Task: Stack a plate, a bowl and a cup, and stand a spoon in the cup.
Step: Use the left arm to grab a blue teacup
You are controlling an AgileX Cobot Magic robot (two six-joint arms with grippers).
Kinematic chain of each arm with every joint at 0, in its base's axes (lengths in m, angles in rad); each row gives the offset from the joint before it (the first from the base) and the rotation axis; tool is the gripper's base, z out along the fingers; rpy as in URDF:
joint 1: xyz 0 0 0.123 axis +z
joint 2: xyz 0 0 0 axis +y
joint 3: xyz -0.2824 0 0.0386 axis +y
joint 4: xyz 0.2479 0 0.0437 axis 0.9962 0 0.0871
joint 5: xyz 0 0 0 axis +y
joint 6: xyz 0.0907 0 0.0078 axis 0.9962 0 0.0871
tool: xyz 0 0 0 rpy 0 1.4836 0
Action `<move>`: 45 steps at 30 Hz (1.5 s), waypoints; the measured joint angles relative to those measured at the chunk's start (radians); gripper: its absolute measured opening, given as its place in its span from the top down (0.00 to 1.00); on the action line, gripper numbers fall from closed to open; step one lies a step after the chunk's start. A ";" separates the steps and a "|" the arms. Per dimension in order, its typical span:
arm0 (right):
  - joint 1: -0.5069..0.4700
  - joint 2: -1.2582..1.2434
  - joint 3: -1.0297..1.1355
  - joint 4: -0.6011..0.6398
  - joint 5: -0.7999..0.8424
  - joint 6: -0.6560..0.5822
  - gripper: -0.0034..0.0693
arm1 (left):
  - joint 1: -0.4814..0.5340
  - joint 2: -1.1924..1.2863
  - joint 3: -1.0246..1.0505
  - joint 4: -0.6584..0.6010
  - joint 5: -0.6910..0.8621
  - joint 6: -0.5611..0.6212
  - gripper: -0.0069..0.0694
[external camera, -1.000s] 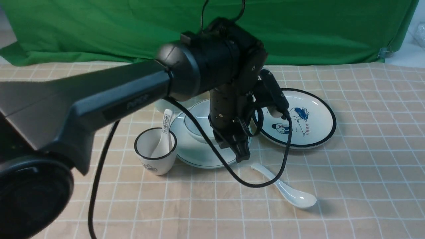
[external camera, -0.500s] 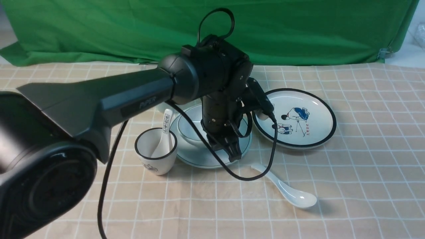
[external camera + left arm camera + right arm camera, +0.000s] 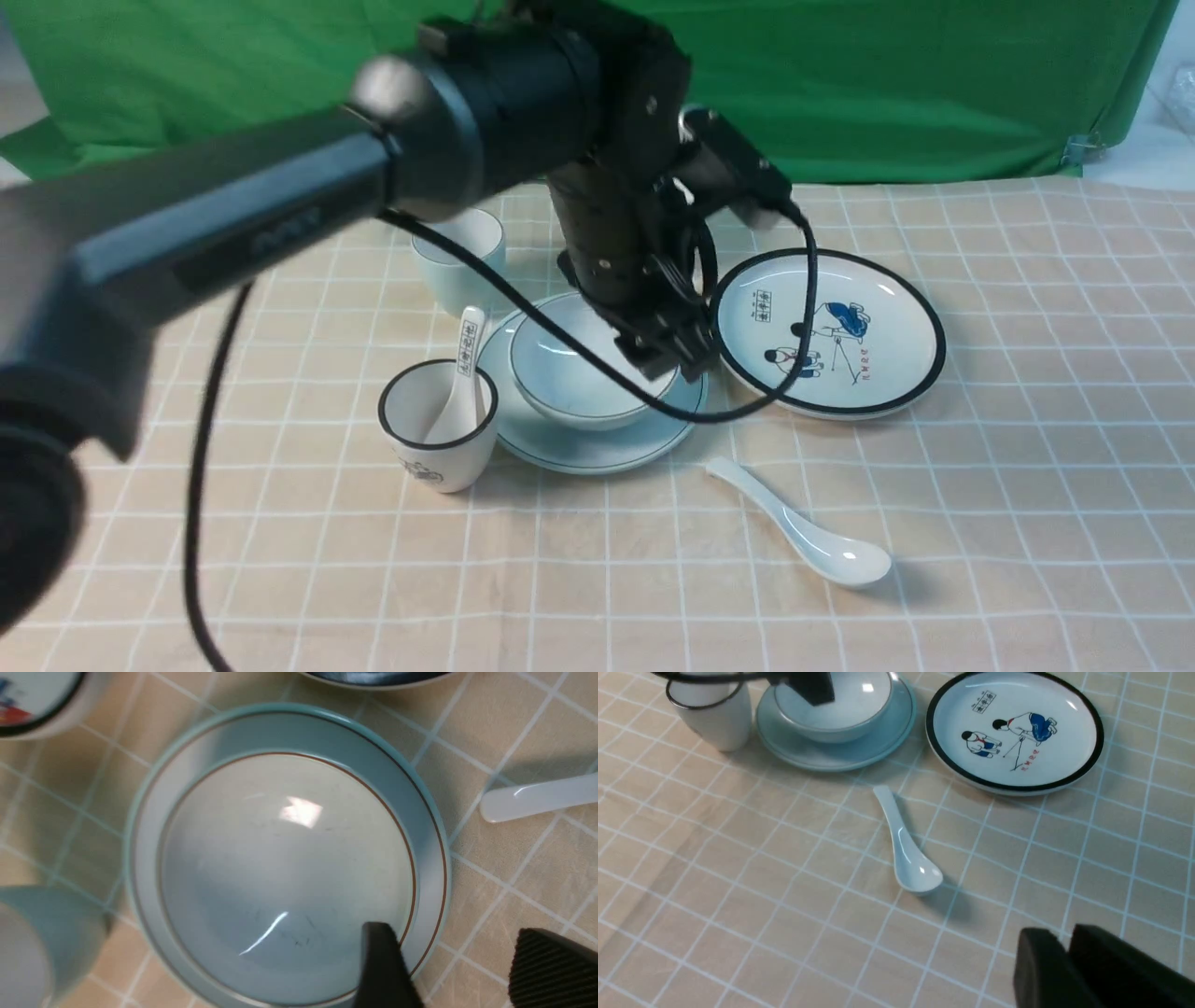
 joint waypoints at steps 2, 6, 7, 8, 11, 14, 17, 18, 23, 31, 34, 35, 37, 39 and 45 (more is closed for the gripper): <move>0.000 0.000 0.000 0.011 -0.008 0.000 0.78 | 0.034 -0.053 -0.001 0.000 0.010 0.042 0.64; 0.000 0.004 0.000 0.024 -0.011 0.001 0.78 | 0.177 -0.078 -0.006 -0.051 0.013 0.200 0.87; 0.000 0.005 0.000 0.027 -0.009 0.001 0.78 | 0.211 -0.068 -0.006 -0.067 0.008 0.237 0.88; 0.000 0.008 0.000 0.027 0.000 0.001 0.78 | 0.248 -0.054 -0.006 -0.080 -0.001 0.280 0.88; 0.000 0.011 0.000 0.029 0.018 0.001 0.78 | 0.344 -0.003 -0.006 -0.085 -0.030 0.395 0.81; 0.000 0.011 0.000 0.030 0.033 0.001 0.77 | 0.386 0.030 -0.006 -0.093 -0.051 0.459 0.70; 0.000 0.011 0.000 0.030 0.052 0.002 0.77 | 0.416 0.063 -0.006 -0.108 -0.075 0.560 0.49; 0.000 0.011 0.000 0.030 0.053 0.002 0.77 | 0.419 0.068 -0.006 -0.108 -0.082 0.585 0.45; 0.000 0.011 0.000 0.033 0.056 0.026 0.76 | 0.419 0.075 -0.006 -0.135 -0.175 0.702 0.30; 0.000 0.011 0.000 0.038 0.056 0.027 0.76 | 0.414 0.126 -0.006 -0.216 -0.189 0.889 0.40; 0.000 0.011 0.000 0.041 0.056 0.027 0.76 | 0.410 0.170 -0.006 -0.210 -0.190 0.894 0.45; 0.000 0.011 0.000 0.043 0.056 0.027 0.76 | 0.410 0.180 -0.006 -0.201 -0.191 0.888 0.47; 0.000 0.011 0.000 0.046 0.056 0.027 0.76 | 0.409 0.198 -0.006 -0.182 -0.195 0.857 0.53; 0.000 0.011 0.000 0.047 0.056 0.027 0.76 | 0.409 0.202 -0.006 -0.173 -0.195 0.825 0.61; 0.000 0.011 0.000 0.049 0.056 0.024 0.76 | 0.402 0.160 -0.003 -0.122 -0.137 0.699 0.86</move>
